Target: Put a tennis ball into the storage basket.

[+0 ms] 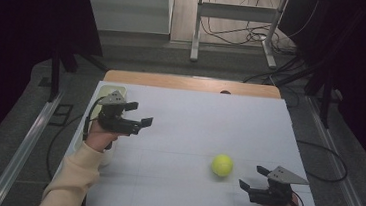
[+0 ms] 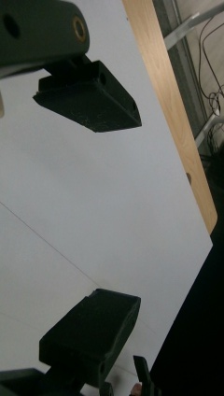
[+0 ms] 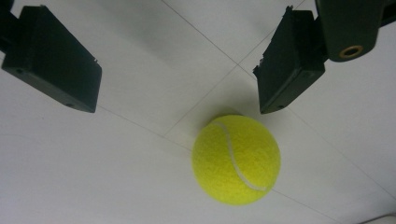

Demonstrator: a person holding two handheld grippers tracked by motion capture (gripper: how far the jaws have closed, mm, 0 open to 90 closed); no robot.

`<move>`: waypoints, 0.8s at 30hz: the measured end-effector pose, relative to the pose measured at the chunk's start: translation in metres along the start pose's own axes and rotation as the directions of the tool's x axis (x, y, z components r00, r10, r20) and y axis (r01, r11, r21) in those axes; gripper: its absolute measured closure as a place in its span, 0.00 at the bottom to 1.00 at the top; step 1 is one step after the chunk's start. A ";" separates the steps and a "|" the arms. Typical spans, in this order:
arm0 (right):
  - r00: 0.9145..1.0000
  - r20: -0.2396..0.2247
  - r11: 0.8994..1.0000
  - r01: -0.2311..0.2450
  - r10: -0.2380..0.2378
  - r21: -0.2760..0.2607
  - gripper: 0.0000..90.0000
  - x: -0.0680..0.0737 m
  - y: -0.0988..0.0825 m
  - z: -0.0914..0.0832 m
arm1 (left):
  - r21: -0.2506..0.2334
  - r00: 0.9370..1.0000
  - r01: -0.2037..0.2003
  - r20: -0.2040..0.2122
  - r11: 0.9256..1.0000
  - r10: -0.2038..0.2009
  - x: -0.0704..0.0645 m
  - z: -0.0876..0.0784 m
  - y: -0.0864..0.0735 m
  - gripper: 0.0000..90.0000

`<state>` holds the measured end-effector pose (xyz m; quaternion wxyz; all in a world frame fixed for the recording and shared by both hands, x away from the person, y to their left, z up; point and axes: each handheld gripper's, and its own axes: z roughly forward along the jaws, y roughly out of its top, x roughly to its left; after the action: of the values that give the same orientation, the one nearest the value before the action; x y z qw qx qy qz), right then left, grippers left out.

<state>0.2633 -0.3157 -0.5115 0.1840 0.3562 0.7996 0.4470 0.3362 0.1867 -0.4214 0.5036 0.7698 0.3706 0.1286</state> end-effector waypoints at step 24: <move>1.000 0.001 1.000 0.000 0.000 0.002 0.16 0.000 -0.001 -0.002 | 0.044 0.998 -0.041 0.056 0.998 0.038 -0.022 0.021 -0.002 0.16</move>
<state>0.2619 -0.3172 -0.5113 0.1843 0.3567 0.7999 0.4461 0.3323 0.1579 -0.4284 0.4934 0.7915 0.3440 0.1087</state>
